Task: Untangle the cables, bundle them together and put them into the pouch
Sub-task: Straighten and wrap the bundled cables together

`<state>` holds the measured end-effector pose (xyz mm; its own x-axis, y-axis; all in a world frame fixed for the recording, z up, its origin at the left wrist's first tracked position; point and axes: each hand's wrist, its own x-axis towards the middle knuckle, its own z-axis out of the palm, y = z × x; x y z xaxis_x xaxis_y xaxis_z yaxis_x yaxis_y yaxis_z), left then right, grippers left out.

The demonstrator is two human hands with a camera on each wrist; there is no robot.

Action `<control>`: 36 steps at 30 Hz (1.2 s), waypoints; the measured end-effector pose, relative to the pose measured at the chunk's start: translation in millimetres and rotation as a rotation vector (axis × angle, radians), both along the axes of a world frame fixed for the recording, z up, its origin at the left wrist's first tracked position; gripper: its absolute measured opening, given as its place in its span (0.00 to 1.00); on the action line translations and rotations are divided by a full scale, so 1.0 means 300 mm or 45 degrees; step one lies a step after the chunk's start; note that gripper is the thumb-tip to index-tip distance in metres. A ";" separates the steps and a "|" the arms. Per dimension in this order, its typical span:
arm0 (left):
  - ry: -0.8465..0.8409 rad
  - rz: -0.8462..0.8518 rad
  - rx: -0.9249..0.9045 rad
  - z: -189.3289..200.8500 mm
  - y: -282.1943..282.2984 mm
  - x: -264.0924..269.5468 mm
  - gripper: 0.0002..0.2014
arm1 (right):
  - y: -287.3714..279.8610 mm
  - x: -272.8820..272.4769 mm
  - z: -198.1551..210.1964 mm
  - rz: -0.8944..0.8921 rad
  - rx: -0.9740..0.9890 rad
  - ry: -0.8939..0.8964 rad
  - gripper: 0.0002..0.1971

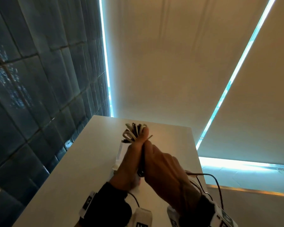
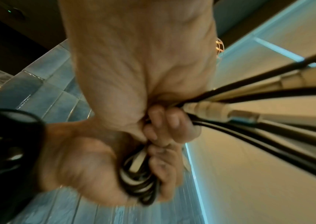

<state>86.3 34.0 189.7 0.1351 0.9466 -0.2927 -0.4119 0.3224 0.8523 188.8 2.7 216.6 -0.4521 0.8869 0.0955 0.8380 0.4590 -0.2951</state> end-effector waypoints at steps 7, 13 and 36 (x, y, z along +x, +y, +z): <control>-0.355 0.180 0.017 0.061 0.087 -0.071 0.24 | -0.037 0.036 -0.151 0.035 -0.067 0.600 0.09; -0.399 0.192 0.062 0.071 0.103 -0.084 0.26 | -0.045 0.186 -0.285 0.063 -0.504 1.007 0.23; -0.478 0.019 0.163 0.069 0.090 -0.154 0.22 | 0.010 0.096 -0.215 0.279 -1.403 1.443 0.21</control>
<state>39.9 60.9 210.5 0.1960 0.9749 -0.1051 -0.7065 0.2148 0.6744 217.7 5.7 152.2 -0.7188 0.6768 -0.1590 -0.0862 -0.3137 -0.9456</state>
